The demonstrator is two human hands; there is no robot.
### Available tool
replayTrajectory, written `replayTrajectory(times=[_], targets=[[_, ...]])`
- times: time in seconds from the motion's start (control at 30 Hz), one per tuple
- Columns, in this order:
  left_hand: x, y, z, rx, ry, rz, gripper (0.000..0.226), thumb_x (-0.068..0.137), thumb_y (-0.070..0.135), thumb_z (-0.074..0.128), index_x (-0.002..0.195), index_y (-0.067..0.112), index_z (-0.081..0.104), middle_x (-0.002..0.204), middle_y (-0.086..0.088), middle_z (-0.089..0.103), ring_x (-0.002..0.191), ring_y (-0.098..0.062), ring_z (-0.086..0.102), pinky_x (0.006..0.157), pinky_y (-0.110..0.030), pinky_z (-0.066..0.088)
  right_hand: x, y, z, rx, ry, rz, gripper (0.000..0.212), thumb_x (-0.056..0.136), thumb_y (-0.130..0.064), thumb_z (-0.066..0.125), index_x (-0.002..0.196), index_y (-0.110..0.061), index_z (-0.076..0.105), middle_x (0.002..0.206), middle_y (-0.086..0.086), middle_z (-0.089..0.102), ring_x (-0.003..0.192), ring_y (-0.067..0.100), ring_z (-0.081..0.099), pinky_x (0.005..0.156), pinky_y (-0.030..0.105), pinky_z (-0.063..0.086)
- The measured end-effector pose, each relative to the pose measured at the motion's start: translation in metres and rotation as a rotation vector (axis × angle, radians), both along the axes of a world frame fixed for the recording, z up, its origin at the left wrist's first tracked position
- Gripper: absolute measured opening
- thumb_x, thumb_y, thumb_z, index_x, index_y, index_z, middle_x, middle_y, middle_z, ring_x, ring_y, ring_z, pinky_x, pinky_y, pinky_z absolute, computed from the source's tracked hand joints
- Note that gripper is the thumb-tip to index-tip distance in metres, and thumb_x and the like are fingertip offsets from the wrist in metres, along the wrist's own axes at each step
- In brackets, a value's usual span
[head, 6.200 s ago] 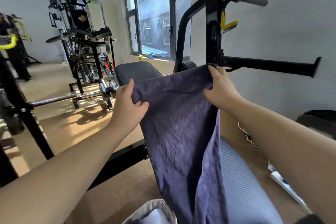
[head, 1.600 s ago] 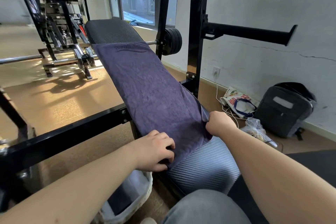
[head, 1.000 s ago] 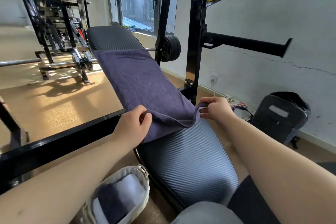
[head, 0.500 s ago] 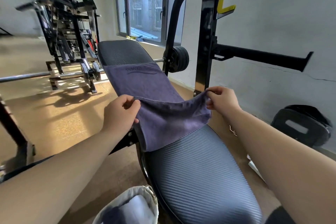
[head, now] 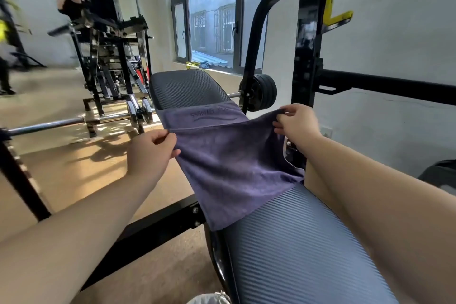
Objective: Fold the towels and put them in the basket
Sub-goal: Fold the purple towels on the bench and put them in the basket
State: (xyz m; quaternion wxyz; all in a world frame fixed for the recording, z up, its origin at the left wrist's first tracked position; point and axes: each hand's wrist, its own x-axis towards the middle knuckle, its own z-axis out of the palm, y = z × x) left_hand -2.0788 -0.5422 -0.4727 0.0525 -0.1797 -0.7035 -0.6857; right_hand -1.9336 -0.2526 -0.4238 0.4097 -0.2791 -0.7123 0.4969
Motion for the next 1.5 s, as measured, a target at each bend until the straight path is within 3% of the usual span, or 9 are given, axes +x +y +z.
replayTrajectory(times=[0.23,0.43,0.57,0.67,0.8,0.97,1.13,1.33,1.5], targets=[[-0.05,0.014,0.013,-0.038,0.115,0.092,0.017,0.093,0.036,0.065,0.101,0.023,0.073,0.081,0.009,0.073,0.057,-0.015,0.073,0.075,-0.045,0.063,-0.068,0.017,0.011,0.055,0.042,-0.06,0.022,0.095,-0.012,0.064,0.079,-0.028,0.066,0.083,0.001,0.075,0.064,0.006,0.074,0.051,0.021,0.056],[-0.088,0.028,0.029,-0.043,0.162,0.172,0.013,0.096,0.035,0.063,0.083,0.031,0.066,0.083,0.003,0.073,0.052,-0.014,0.072,0.06,-0.038,0.059,-0.115,0.031,0.023,0.188,-0.024,-0.08,0.018,0.089,-0.021,0.064,0.073,-0.029,0.067,0.075,-0.003,0.076,0.083,0.022,0.075,0.081,0.046,0.062],[-0.105,0.035,0.034,-0.105,0.178,0.203,0.013,0.094,0.038,0.063,0.082,0.033,0.067,0.075,0.009,0.072,0.05,-0.014,0.07,0.063,-0.044,0.062,-0.142,0.035,0.019,0.326,-0.13,-0.134,0.012,0.093,-0.023,0.062,0.09,-0.028,0.072,0.088,-0.003,0.072,0.094,0.022,0.067,0.084,0.026,0.049],[-0.115,0.037,0.029,-0.14,0.133,0.19,0.015,0.09,0.04,0.063,0.09,0.029,0.073,0.084,0.004,0.073,0.073,-0.029,0.073,0.072,-0.05,0.063,-0.156,0.039,0.011,0.343,-0.223,-0.123,0.017,0.095,-0.023,0.061,0.102,-0.022,0.076,0.094,0.0,0.07,0.091,0.02,0.059,0.079,0.022,0.039],[-0.128,0.039,0.016,-0.099,0.014,0.079,0.011,0.095,0.03,0.065,0.094,0.026,0.074,0.094,-0.001,0.072,0.088,-0.028,0.071,0.062,-0.036,0.062,-0.168,0.039,-0.006,0.173,-0.372,0.067,0.018,0.095,-0.021,0.059,0.086,-0.015,0.072,0.084,0.006,0.064,0.086,0.027,0.058,0.074,0.033,0.048],[-0.135,0.03,0.016,-0.05,-0.034,0.031,0.003,0.089,0.026,0.074,0.089,0.026,0.076,0.095,-0.001,0.075,0.087,-0.021,0.072,0.06,-0.034,0.061,-0.162,0.04,-0.01,-0.197,-0.352,0.268,0.025,0.097,-0.032,0.06,0.114,-0.016,0.068,0.105,0.008,0.069,0.096,0.025,0.065,0.089,0.037,0.055],[-0.126,0.031,0.018,-0.098,0.026,-0.012,0.006,0.084,0.022,0.08,0.085,0.027,0.078,0.09,0.0,0.075,0.082,-0.02,0.069,0.06,-0.032,0.056,-0.151,0.047,-0.008,-0.175,-0.243,0.252,0.005,0.094,-0.021,0.069,0.098,-0.019,0.07,0.085,0.0,0.061,0.075,0.014,0.051,0.064,0.03,0.04],[-0.112,0.029,0.023,-0.034,-0.033,0.002,0.009,0.086,0.027,0.078,0.095,0.025,0.078,0.09,0.001,0.073,0.076,-0.018,0.065,0.048,-0.025,0.05,-0.13,0.045,0.007,-0.179,-0.177,0.298,0.033,0.089,-0.014,0.071,0.121,-0.02,0.069,0.107,0.004,0.071,0.094,0.02,0.063,0.082,0.038,0.052],[-0.1,0.022,0.038,0.154,-0.219,-0.027,0.011,0.084,0.021,0.083,0.09,0.02,0.075,0.097,-0.006,0.073,0.081,-0.02,0.073,0.05,-0.025,0.056,-0.107,0.037,0.029,-0.206,-0.084,0.306,0.028,0.092,-0.013,0.07,0.119,-0.017,0.07,0.098,0.006,0.072,0.083,0.022,0.063,0.073,0.035,0.051]])
